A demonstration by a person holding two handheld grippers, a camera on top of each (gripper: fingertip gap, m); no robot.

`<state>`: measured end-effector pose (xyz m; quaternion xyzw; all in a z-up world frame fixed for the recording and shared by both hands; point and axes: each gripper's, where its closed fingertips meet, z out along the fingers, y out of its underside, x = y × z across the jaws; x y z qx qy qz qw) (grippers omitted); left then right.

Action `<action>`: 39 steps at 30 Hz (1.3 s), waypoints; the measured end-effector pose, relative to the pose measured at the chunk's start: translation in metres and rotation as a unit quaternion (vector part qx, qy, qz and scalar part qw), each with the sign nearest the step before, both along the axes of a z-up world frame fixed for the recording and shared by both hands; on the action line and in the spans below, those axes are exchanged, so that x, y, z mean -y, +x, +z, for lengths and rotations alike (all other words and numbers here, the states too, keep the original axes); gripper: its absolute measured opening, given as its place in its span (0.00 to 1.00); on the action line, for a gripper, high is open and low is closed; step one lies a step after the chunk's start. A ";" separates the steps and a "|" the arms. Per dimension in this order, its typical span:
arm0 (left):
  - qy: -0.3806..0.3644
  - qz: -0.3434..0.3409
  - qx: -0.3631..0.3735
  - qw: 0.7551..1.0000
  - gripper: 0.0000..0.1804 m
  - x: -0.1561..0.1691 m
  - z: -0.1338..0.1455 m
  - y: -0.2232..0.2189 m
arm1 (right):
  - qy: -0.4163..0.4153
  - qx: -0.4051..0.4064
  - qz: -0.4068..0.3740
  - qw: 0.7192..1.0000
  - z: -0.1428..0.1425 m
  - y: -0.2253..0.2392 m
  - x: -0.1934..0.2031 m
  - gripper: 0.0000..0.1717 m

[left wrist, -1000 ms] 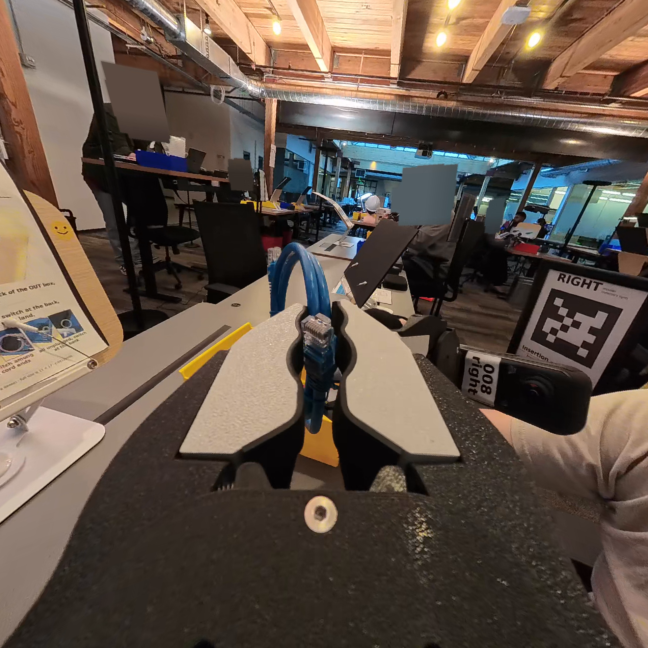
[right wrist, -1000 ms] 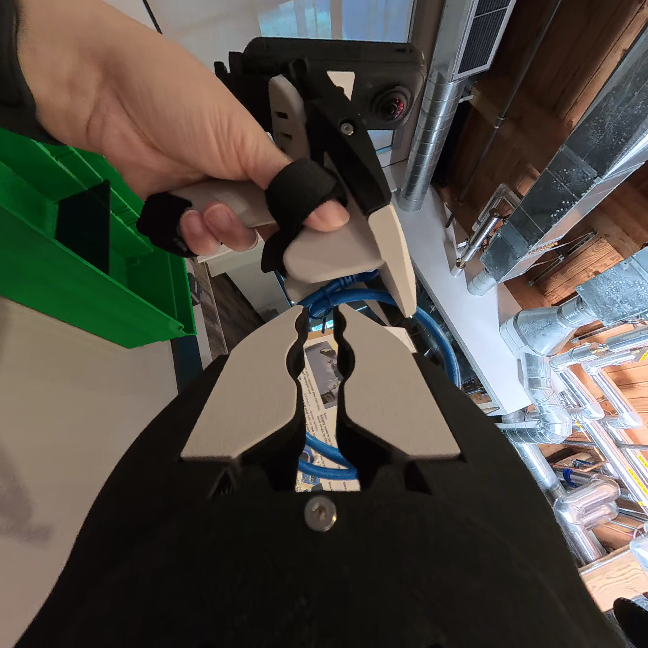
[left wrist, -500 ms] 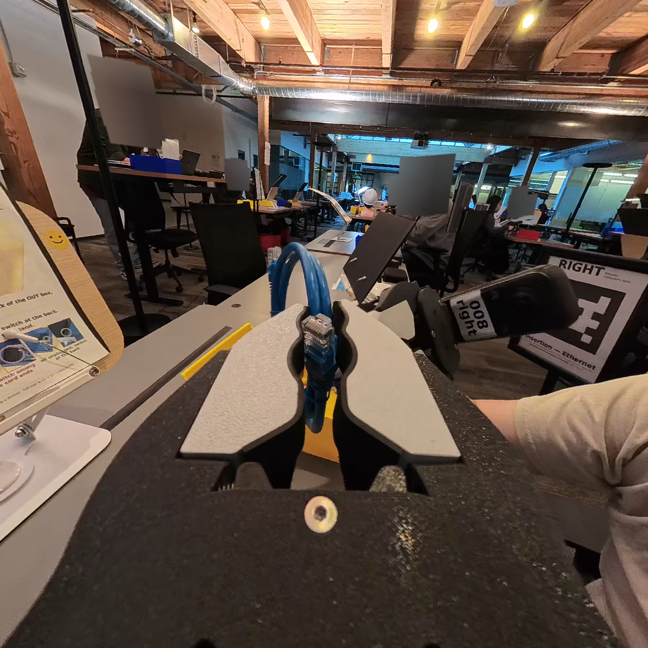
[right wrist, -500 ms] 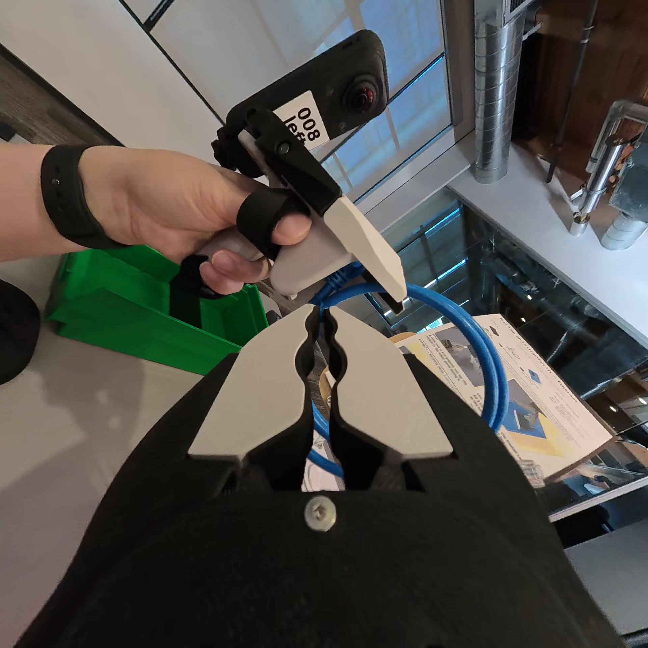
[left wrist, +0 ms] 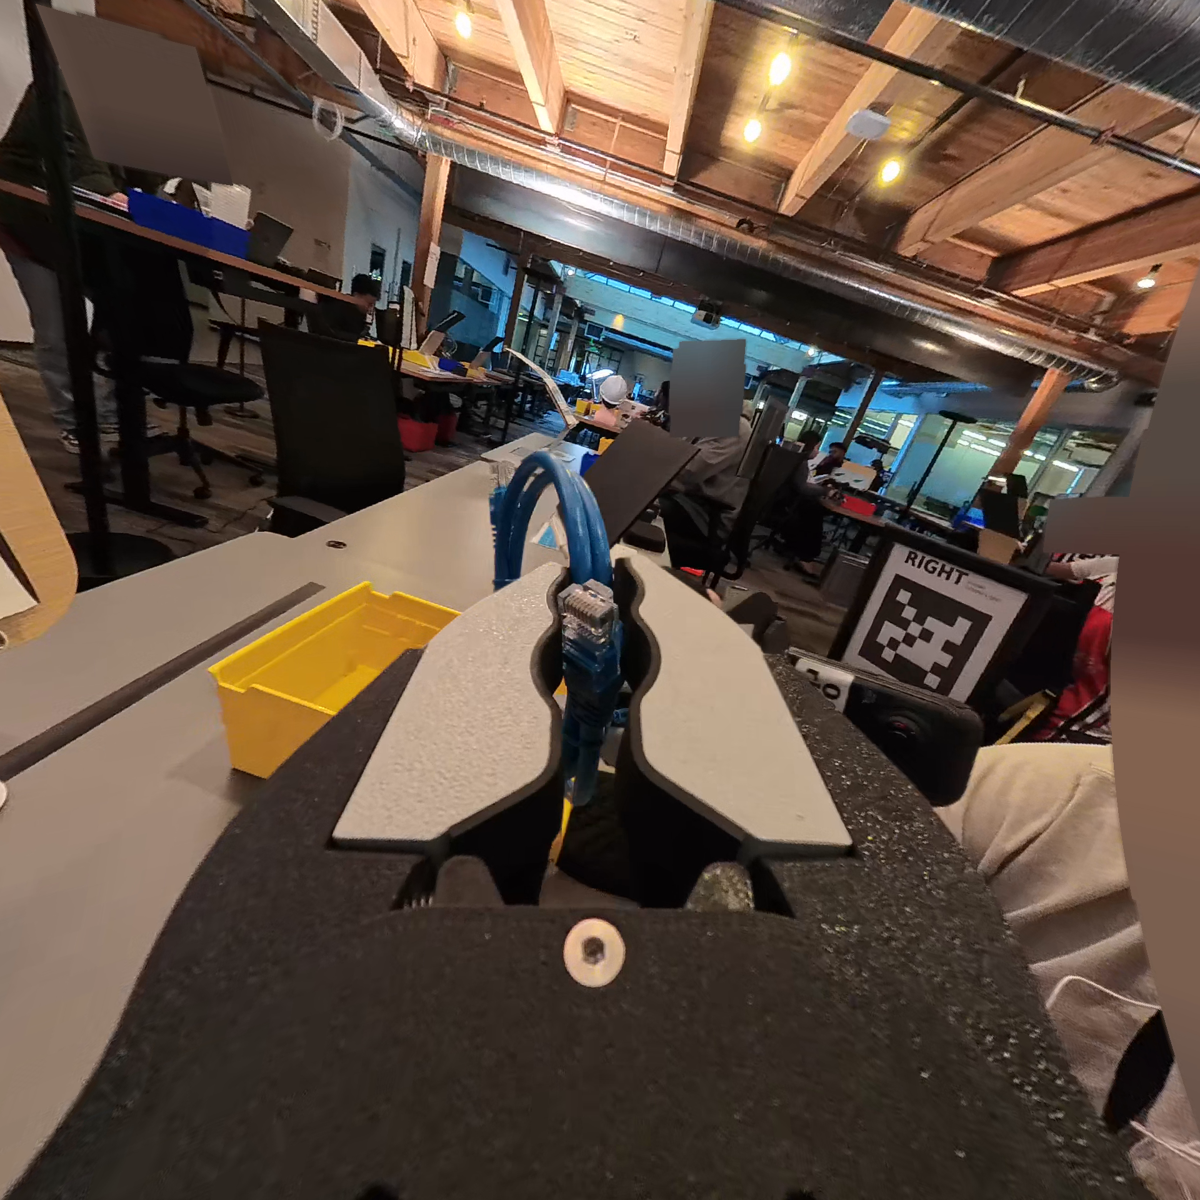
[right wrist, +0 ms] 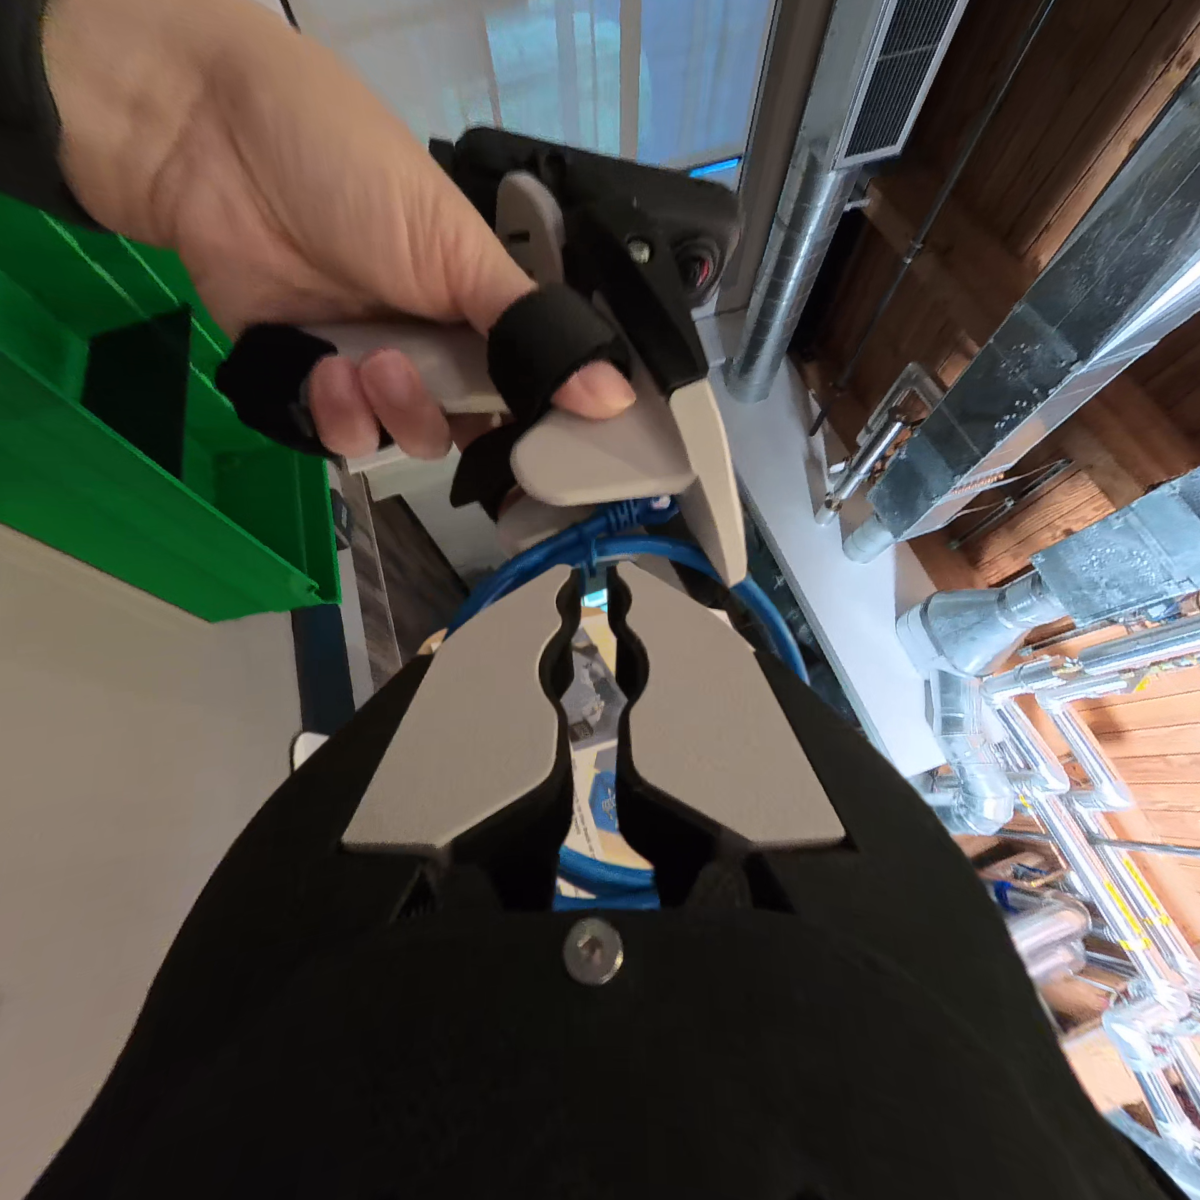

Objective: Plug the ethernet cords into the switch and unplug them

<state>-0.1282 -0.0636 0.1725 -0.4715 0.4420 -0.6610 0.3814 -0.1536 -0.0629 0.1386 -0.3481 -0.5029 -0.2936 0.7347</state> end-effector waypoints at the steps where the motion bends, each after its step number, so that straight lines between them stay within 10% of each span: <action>1: 0.001 0.002 -0.002 1.000 0.07 0.000 -0.001 0.001 | 0.005 0.004 0.003 1.000 0.000 -0.002 0.002 0.05; 10: -0.002 -0.003 -0.004 1.000 0.07 0.000 -0.002 0.002 | 0.014 0.019 -0.014 1.000 0.001 -0.002 0.001 0.02; 15: 0.046 0.001 0.062 0.997 0.07 0.008 0.017 -0.008 | -0.208 -0.243 0.184 0.930 0.018 -0.008 0.006 0.02; 23: 0.262 0.071 0.119 0.955 0.07 0.025 0.030 -0.026 | -0.575 -0.496 0.402 0.511 0.029 -0.021 0.014 0.02; 27: 0.327 0.078 0.130 0.933 0.07 0.035 0.029 -0.030 | -0.659 -0.541 0.497 0.158 0.030 -0.023 0.017 0.02; 29: 0.365 0.114 0.100 0.919 0.07 0.026 0.022 -0.027 | -0.651 -0.567 0.501 0.062 0.022 -0.022 0.007 0.02; 31: 0.373 0.129 0.074 0.916 0.07 0.019 0.017 -0.024 | -0.637 -0.580 0.500 0.088 0.019 -0.021 0.002 0.02; 32: 0.359 0.127 0.071 0.922 0.07 0.018 0.018 -0.023 | -0.630 -0.578 0.496 0.149 0.019 -0.021 0.002 0.03; 39: 0.183 0.103 0.076 0.975 0.07 -0.003 0.031 -0.034 | -0.406 -0.405 0.305 0.760 0.025 -0.012 0.001 0.12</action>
